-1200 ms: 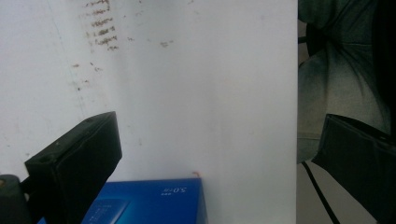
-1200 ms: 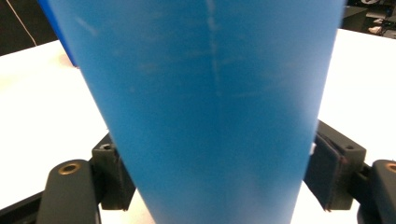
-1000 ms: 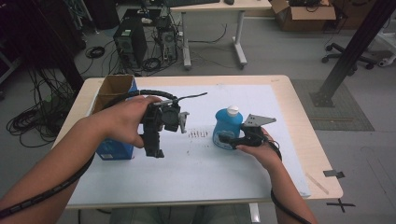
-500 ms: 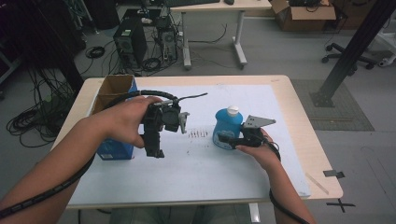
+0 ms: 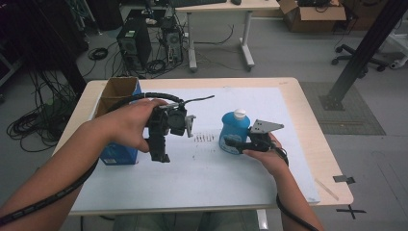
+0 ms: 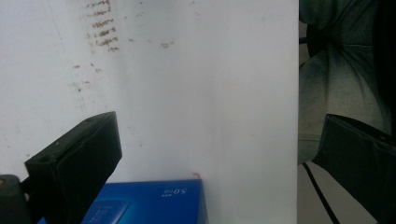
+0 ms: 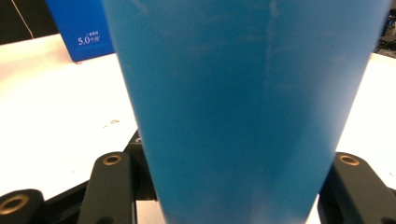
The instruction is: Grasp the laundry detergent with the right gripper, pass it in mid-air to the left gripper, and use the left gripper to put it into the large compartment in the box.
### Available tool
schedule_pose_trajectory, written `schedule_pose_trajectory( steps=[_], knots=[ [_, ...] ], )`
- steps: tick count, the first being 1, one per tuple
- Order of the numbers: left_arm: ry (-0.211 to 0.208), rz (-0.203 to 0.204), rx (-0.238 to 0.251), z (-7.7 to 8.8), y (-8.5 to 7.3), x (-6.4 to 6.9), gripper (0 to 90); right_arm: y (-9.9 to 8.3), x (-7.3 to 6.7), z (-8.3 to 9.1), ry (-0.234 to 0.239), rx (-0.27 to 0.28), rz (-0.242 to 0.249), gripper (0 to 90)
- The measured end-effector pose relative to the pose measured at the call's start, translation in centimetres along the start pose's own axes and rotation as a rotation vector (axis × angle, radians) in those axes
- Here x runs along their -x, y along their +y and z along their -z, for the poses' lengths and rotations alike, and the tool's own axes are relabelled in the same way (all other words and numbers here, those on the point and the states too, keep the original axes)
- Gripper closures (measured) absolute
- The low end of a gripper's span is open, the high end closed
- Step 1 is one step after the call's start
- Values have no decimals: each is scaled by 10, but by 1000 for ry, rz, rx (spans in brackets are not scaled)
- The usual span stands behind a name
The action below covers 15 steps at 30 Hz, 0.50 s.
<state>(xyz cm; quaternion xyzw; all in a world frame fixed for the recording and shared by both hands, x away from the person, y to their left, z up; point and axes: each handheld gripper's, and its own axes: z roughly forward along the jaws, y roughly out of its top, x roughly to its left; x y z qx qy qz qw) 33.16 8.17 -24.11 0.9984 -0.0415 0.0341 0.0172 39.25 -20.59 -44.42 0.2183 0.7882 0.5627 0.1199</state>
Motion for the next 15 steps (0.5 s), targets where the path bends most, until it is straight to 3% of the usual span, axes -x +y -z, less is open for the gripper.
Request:
schedule_pose_trajectory(
  steps=[6,15],
  knots=[
    [-1,2,-4,0,0,-1,4,2,1,2,4,-12,-2,437],
    [1,3,-4,3,2,-3,4,26,-7,17,49,-8,48,439]
  ],
)
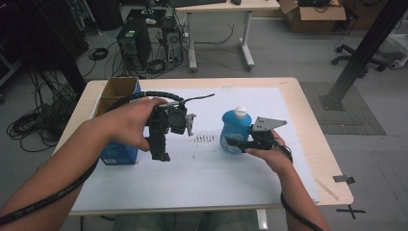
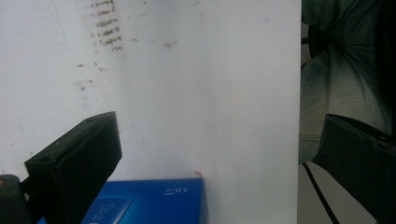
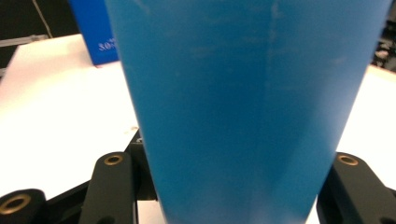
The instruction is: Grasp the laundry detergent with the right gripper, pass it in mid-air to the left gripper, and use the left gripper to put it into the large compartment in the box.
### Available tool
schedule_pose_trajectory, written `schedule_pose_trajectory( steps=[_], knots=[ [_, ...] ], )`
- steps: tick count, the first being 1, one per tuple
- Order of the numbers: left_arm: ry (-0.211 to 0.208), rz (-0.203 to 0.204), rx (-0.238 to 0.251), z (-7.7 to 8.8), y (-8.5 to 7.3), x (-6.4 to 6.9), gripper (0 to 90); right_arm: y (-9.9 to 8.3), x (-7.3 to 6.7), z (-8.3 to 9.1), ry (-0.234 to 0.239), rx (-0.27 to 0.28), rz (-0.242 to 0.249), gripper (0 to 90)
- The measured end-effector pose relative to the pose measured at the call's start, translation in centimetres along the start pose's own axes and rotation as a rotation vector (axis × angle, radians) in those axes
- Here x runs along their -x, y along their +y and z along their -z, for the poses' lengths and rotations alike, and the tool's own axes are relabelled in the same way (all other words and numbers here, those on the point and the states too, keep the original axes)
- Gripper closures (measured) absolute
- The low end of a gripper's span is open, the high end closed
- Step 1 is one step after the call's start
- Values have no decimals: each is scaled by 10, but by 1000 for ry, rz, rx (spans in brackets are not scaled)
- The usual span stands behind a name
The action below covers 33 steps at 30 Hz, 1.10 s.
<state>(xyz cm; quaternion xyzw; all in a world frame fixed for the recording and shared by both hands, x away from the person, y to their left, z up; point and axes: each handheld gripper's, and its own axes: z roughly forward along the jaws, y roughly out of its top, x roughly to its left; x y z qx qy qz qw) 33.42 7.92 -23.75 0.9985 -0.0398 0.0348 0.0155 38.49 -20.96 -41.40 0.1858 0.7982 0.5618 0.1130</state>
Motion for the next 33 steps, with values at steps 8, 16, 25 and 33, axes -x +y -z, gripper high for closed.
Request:
schedule_pose_trajectory(
  steps=[8,16,25,33],
  knots=[
    [3,-4,3,4,5,-3,4,29,-15,17,66,2,67,439],
    [-6,10,30,8,6,-10,4,41,-30,23,141,-8,92,440],
    [-10,16,38,14,9,-14,4,42,-41,17,220,6,110,441],
    [-10,13,33,18,13,-15,3,38,-44,6,284,16,108,441]
  ],
)
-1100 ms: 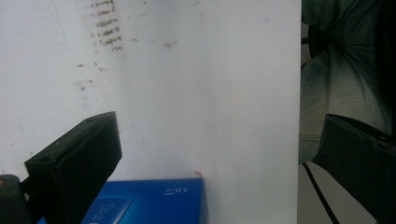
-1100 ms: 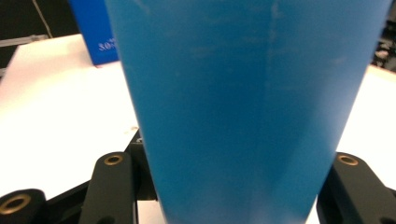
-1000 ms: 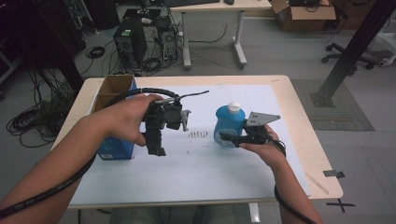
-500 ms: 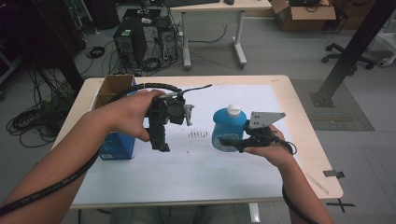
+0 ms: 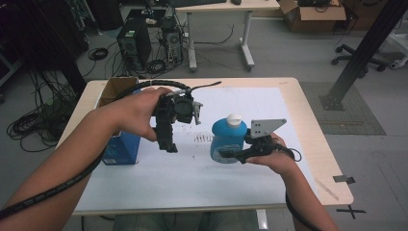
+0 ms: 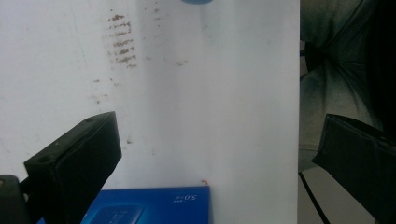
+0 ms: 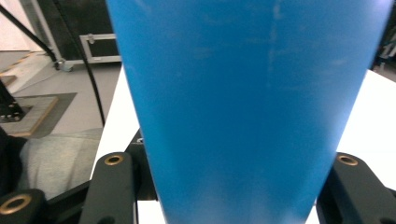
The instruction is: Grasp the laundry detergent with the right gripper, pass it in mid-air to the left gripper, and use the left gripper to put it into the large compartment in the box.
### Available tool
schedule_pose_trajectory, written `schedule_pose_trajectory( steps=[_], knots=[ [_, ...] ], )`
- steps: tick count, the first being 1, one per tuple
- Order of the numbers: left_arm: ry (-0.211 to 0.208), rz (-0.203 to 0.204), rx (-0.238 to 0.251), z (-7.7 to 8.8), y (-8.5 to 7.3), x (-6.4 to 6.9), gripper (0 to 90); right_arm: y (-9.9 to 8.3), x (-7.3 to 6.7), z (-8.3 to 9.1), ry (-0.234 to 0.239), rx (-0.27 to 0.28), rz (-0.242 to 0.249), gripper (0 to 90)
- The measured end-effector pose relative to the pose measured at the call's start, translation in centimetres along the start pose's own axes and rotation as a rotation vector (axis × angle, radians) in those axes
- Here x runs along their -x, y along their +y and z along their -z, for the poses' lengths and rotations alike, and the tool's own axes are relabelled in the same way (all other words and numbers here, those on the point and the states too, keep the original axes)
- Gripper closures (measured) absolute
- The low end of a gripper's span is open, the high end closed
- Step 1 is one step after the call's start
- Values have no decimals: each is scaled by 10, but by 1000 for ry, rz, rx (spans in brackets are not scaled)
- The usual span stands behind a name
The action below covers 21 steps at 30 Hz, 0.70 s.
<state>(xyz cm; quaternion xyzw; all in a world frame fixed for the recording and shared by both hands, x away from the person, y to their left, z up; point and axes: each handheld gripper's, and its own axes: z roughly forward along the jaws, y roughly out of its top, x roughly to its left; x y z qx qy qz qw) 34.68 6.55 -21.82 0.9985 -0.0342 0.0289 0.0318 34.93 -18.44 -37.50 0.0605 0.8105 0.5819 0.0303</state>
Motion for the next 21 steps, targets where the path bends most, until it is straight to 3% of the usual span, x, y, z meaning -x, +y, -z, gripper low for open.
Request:
schedule_pose_trajectory(
  steps=[9,21],
  knots=[
    [-4,-6,-10,1,5,-1,2,1,-1,-15,59,10,8,441],
    [1,-16,-17,2,13,-2,2,3,0,-40,103,13,15,440]
  ],
)
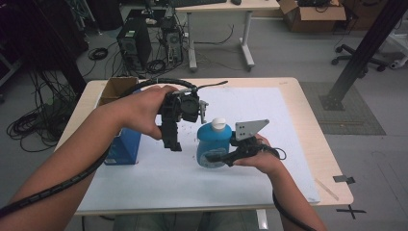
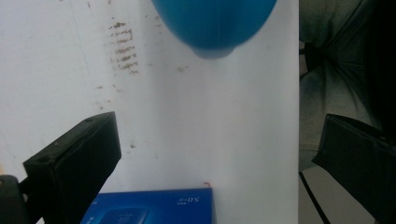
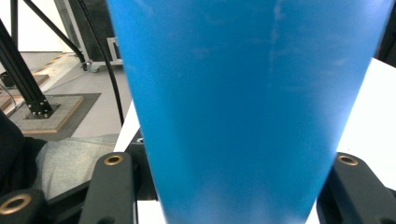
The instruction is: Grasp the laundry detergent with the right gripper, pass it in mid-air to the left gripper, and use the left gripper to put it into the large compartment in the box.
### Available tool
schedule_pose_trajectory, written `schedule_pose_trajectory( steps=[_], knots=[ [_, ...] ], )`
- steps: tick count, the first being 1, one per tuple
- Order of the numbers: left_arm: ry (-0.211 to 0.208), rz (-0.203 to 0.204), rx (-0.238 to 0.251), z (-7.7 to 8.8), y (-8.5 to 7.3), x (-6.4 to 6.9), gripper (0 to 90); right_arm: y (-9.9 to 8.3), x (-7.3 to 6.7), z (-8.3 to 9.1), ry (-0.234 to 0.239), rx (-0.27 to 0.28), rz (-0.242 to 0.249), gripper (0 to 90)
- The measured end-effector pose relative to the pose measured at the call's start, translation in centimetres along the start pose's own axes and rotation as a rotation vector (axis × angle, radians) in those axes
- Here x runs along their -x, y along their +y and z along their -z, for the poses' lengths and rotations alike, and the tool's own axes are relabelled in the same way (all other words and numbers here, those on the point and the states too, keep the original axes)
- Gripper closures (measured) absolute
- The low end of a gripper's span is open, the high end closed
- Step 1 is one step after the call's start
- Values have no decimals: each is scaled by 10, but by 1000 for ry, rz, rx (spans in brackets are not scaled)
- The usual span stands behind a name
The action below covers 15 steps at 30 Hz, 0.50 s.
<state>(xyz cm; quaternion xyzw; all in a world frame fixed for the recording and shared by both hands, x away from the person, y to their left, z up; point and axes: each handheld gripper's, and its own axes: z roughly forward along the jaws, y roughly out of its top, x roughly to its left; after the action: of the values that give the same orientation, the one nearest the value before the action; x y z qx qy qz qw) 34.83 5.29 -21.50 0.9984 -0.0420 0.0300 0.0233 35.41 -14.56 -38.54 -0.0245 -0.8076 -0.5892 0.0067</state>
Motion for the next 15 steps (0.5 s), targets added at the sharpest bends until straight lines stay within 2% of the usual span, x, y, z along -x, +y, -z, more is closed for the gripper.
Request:
schedule_pose_trajectory(
  steps=[15],
  knots=[
    [-2,-3,-6,-2,3,-3,2,1,5,-31,31,4,14,440]
  ],
)
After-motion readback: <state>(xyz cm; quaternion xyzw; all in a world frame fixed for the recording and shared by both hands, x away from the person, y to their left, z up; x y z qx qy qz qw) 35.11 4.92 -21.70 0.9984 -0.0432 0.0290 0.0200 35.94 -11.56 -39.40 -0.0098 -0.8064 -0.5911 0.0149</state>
